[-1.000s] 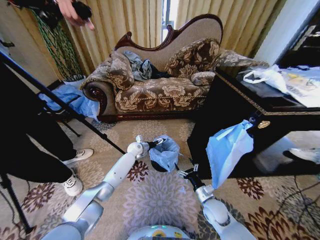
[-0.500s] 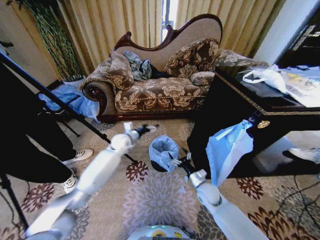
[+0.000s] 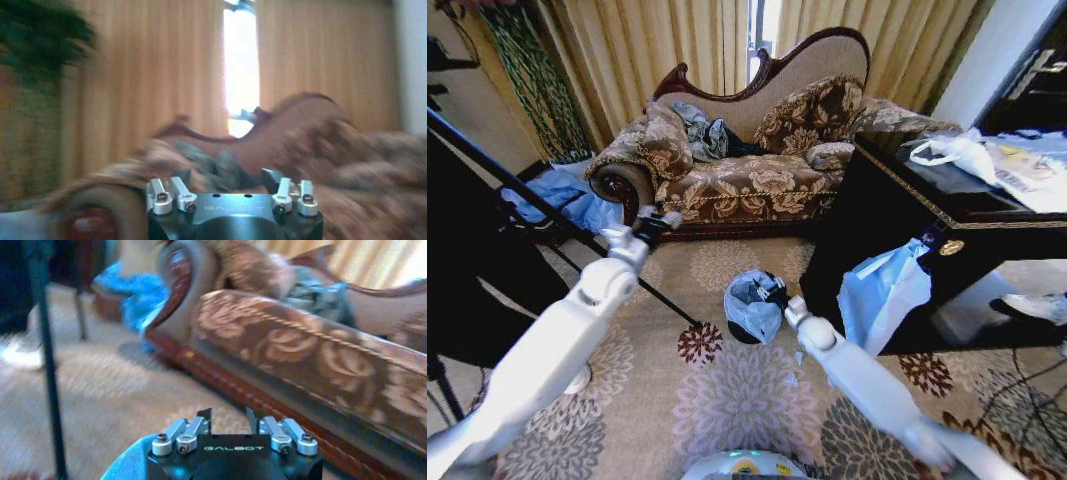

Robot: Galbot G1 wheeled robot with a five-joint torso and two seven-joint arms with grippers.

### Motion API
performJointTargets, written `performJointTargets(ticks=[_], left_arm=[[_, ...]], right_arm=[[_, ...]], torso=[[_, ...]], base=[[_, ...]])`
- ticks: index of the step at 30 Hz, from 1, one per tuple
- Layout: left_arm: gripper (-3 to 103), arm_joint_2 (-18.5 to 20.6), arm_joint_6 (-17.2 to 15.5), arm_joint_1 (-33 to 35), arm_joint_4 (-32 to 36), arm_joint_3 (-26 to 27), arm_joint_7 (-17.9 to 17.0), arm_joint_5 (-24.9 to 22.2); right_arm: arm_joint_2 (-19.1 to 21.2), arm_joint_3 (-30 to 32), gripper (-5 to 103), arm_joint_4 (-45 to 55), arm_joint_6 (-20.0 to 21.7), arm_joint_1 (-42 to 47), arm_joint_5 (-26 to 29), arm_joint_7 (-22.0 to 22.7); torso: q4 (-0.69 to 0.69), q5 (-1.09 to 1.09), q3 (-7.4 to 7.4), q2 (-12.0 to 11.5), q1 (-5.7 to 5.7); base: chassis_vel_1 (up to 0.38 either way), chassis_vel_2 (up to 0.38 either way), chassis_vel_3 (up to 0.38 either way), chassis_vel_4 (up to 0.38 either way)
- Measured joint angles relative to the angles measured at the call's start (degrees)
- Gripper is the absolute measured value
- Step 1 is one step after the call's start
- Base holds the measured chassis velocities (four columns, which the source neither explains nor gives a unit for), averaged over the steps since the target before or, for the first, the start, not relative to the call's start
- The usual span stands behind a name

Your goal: Place a garbage bag over the trash bin.

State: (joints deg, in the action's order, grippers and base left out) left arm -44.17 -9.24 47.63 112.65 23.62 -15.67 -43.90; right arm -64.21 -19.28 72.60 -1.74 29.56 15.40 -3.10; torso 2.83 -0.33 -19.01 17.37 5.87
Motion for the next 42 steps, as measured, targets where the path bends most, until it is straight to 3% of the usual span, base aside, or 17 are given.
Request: performJointTargets(ticks=[1, 3, 5, 6, 7, 12, 15, 20, 24, 31, 33, 37, 41, 42], left_arm=[[80, -0.8, 1.5, 2.1, 1.2, 2.3, -3.3, -1.0], [85, -2.3, 1.9, 5.3, 3.3, 7.1, -5.5, -2.9], [90, -2.9, 2.0, 6.6, 4.1, 9.4, -5.6, -3.2], [95, -3.7, 2.3, 8.4, 5.0, 12.6, -5.5, -3.4], [97, -3.9, 2.4, 8.9, 5.2, 13.5, -5.4, -3.4], [99, -6.0, 2.6, 13.1, 7.2, 19.7, -4.9, -5.0], [99, -8.7, 2.9, 15.9, 8.5, 23.1, -4.7, -6.5], [99, -11.1, 2.9, 16.9, 10.0, 24.7, -4.5, -8.3], [99, -13.2, 3.0, 16.6, 11.2, 26.1, -4.5, -10.2], [99, -14.9, 3.5, 16.3, 11.3, 26.3, -3.9, -11.2], [99, -15.2, 3.7, 15.9, 11.3, 26.2, -3.6, -11.6], [99, -15.5, 3.7, 15.3, 11.4, 26.0, -3.6, -12.3], [99, -16.3, 3.7, 15.0, 12.5, 26.1, -3.6, -14.0], [99, -16.3, 3.7, 15.0, 12.5, 26.1, -3.6, -14.0]], right_arm=[[-0.5, -2.3, 28, -2.3, 0.0, -2.0, -2.8, -1.4], [-1.7, -4.7, 17, -6.5, -1.2, -4.9, -8.8, -3.6], [-2.2, -5.6, 17, -7.9, -1.6, -6.1, -10.9, -4.4], [-2.8, -7.4, 7, -10.4, -2.5, -8.1, -13.7, -5.6], [-2.9, -7.9, 7, -11.0, -2.8, -8.7, -14.3, -5.9], [-4.0, -13.0, 1, -15.9, -5.2, -13.7, -18.5, -8.4], [-6.2, -16.0, 0, -22.0, -9.4, -17.6, -23.6, -11.0], [-10.3, -17.7, 0, -28.4, -11.8, -21.0, -29.8, -14.8], [-12.2, -21.4, 0, -30.9, -11.5, -24.4, -35.1, -21.8], [-14.1, -21.3, 0, -33.6, -12.0, -26.5, -43.0, -29.3], [-15.7, -19.6, 0, -35.8, -14.3, -26.9, -47.7, -31.6], [-18.1, -17.7, 0, -38.8, -17.4, -26.9, -53.4, -32.9], [-22.2, -15.9, 0, -43.8, -21.2, -26.4, -64.8, -32.7], [-22.2, -15.9, 0, -43.8, -21.2, -26.4, -64.8, -32.7]], torso=[[0.03, 0.04, 0.00, 0.0, -0.01], [0.08, 0.04, 0.00, 0.0, 0.01], [0.08, 0.05, 0.00, 0.0, 0.01], [0.08, 0.06, 0.00, 0.0, 0.01], [0.08, 0.06, 0.00, 0.0, 0.01], [0.04, 0.04, 0.00, 0.0, 0.00], [0.07, 0.03, 0.00, 0.0, 0.00], [0.06, 0.04, 0.00, 0.0, 0.00], [0.06, 0.04, 0.00, 0.0, 0.00], [0.06, 0.04, 0.00, 0.0, 0.00], [0.06, 0.05, 0.00, 0.0, 0.00], [0.06, 0.04, -0.01, 0.0, 0.00], [0.06, 0.04, 0.00, 0.0, 0.00], [0.06, 0.04, 0.00, 0.0, 0.00]], base=[[0.000, 0.000, 0.000, 0.000], [0.000, 0.000, 0.000, 0.000], [0.000, 0.000, 0.000, 0.000], [0.000, 0.000, 0.000, 0.000], [0.000, 0.000, 0.000, 0.000], [0.000, 0.000, 0.000, 0.000], [0.000, 0.000, 0.000, 0.000], [0.000, 0.000, 0.000, 0.000], [0.000, 0.000, 0.000, 0.000], [0.000, 0.000, 0.000, 0.000], [0.000, 0.000, 0.000, 0.000], [0.000, 0.000, 0.000, 0.000], [0.000, 0.000, 0.000, 0.000], [0.000, 0.000, 0.000, 0.000]])
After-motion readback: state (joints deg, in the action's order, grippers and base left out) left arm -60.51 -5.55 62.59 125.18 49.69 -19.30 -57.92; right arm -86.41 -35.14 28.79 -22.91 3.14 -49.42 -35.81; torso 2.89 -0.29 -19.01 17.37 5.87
